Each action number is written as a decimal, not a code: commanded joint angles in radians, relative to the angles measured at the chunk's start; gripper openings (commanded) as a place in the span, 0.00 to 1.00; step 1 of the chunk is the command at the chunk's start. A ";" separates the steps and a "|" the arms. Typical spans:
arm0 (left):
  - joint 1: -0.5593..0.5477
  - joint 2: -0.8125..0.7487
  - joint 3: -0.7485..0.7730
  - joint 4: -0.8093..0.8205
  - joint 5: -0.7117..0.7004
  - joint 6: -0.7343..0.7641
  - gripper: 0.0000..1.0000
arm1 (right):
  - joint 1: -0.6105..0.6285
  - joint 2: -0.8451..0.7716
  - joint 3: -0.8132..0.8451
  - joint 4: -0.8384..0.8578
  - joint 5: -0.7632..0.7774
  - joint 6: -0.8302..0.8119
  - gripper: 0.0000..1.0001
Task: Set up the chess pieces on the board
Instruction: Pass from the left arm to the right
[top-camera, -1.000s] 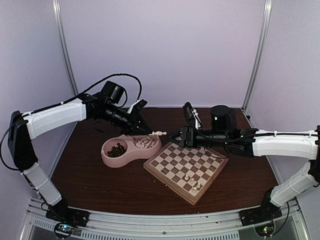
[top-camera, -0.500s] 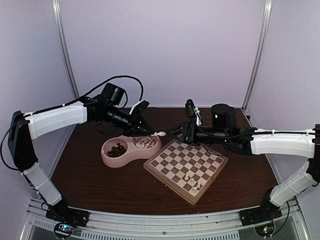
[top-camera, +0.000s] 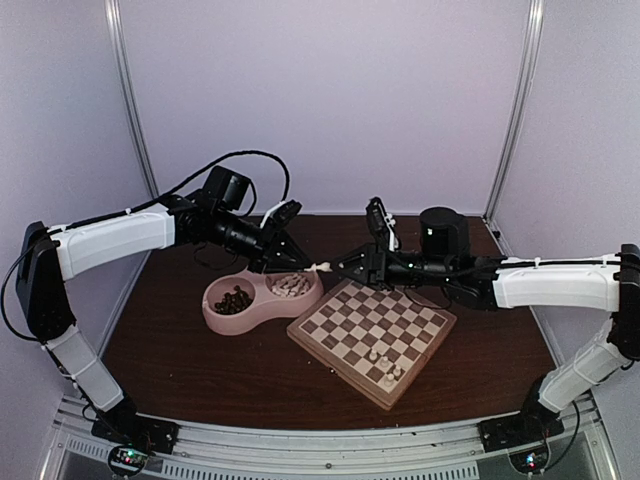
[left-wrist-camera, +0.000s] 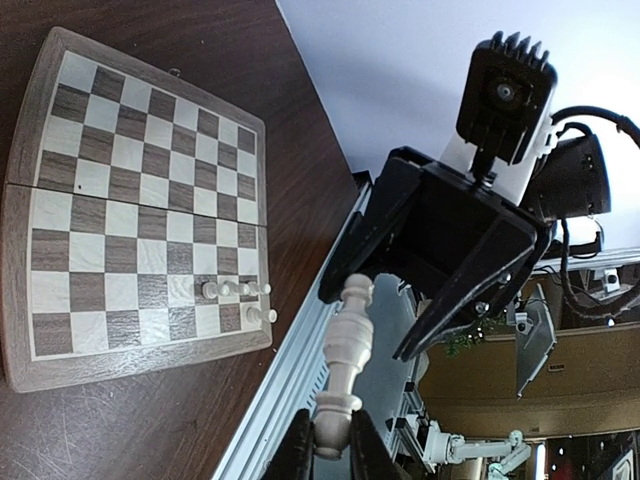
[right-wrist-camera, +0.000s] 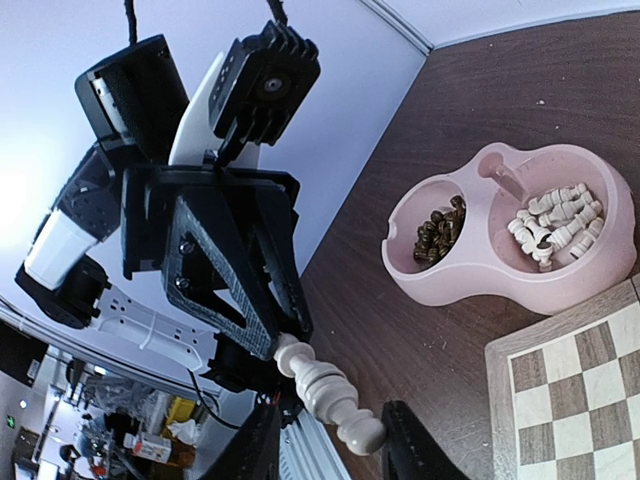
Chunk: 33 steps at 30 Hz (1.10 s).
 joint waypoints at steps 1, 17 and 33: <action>-0.006 -0.022 -0.007 0.046 0.028 -0.004 0.14 | -0.007 -0.003 -0.019 0.057 -0.022 0.014 0.32; -0.006 -0.017 0.005 -0.004 -0.010 0.024 0.14 | -0.023 -0.038 -0.048 0.071 -0.034 0.008 0.08; -0.006 -0.007 0.104 -0.340 -0.393 0.195 0.13 | -0.006 -0.115 0.020 -0.457 0.178 -0.309 0.05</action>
